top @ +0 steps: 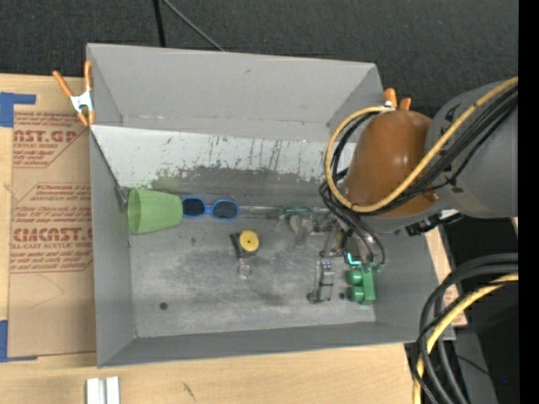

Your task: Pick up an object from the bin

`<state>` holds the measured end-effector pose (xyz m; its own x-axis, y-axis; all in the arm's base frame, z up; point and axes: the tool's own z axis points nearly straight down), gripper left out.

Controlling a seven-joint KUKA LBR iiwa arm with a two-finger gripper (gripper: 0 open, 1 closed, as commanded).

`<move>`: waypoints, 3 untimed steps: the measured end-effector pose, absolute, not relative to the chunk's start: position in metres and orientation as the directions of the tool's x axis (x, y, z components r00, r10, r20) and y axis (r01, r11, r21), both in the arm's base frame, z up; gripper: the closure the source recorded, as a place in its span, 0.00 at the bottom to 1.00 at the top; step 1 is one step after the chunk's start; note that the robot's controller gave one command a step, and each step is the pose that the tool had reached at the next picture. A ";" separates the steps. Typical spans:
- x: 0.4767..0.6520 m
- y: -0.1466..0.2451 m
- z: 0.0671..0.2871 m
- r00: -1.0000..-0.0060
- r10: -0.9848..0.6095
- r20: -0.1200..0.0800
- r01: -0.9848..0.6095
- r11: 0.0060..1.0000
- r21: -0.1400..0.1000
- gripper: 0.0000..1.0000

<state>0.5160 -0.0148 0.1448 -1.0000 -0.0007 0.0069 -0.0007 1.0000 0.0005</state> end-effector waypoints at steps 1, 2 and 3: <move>0.541 -0.115 0.069 -1.000 0.012 0.003 0.012 1.000 -0.003 0.00; 0.485 -0.128 0.091 -0.994 -0.114 0.002 -0.114 0.994 0.000 0.00; 0.486 -0.127 0.091 -0.993 -0.115 0.000 -0.115 0.993 0.000 1.00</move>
Offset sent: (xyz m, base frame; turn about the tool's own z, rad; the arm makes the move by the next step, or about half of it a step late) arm 0.0270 -0.0962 -0.0724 0.0065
